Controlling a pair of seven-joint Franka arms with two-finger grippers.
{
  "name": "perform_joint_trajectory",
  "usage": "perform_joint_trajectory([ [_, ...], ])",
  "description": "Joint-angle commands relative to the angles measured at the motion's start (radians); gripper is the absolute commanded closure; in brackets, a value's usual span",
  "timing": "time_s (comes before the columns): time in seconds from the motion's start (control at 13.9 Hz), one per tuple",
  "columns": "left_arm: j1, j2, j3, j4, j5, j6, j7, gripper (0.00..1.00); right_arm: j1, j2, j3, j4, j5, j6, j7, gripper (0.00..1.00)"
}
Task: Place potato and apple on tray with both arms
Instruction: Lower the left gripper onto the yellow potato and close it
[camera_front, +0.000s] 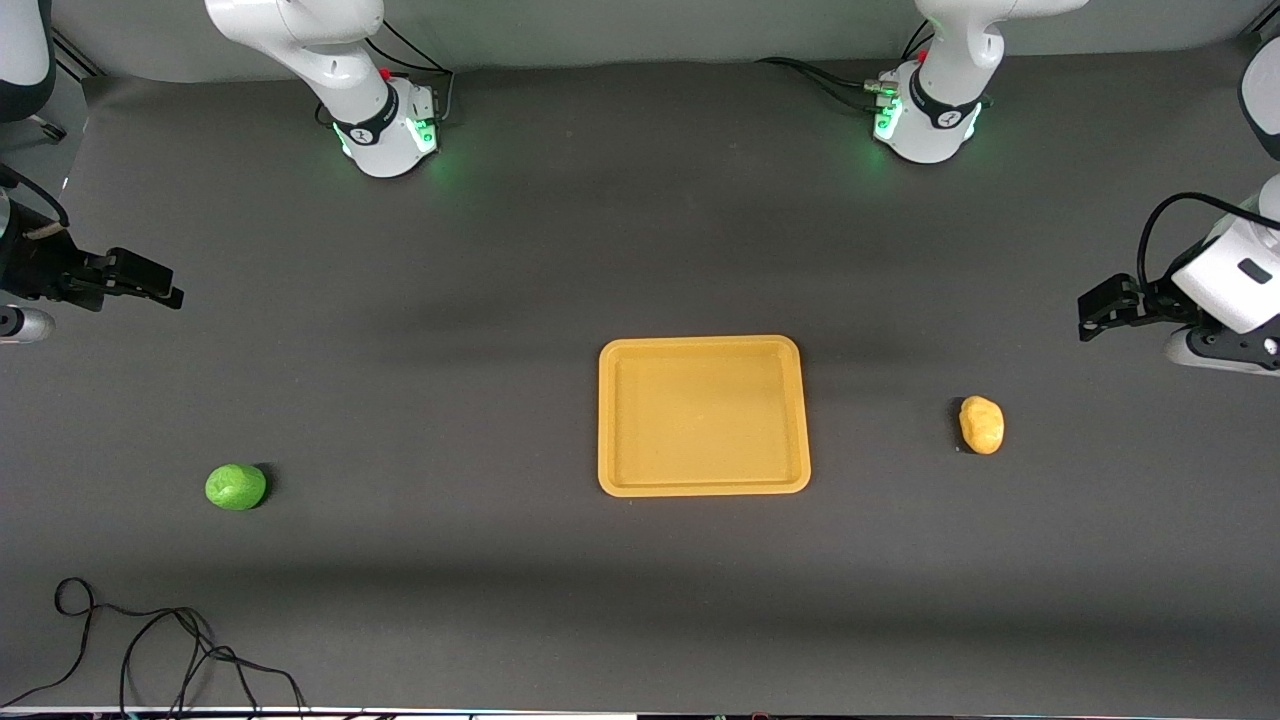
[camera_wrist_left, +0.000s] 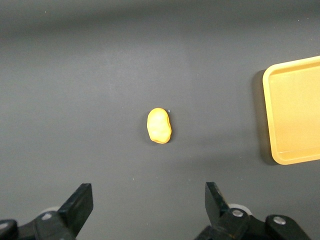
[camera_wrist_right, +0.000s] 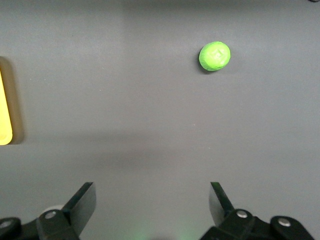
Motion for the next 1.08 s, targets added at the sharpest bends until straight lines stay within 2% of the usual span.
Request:
perform_joint_trajectory([
  [0.0, 0.023, -0.022, 0.0, -0.093, 0.003, 0.101, 0.004, 0.0, 0.007, 0.004, -0.012, 0.021, -0.007, -0.021, 0.017, 0.0],
  [0.22, 0.024, 0.0, -0.002, -0.183, 0.003, 0.202, 0.004, 0.0, 0.007, 0.004, -0.014, 0.021, -0.007, -0.021, 0.017, 0.0],
  [0.36, 0.02, 0.053, -0.002, -0.233, 0.005, 0.274, 0.053, 0.0, 0.007, 0.005, -0.014, 0.021, -0.007, -0.021, 0.017, 0.0],
  [0.79, 0.043, 0.271, -0.002, -0.286, 0.002, 0.538, 0.052, 0.0, 0.007, 0.01, -0.014, 0.019, -0.007, -0.019, 0.016, 0.0],
  [1.01, 0.044, 0.352, -0.002, -0.28, -0.012, 0.597, 0.035, 0.01, 0.002, 0.028, -0.03, 0.019, -0.009, 0.025, -0.042, 0.0],
])
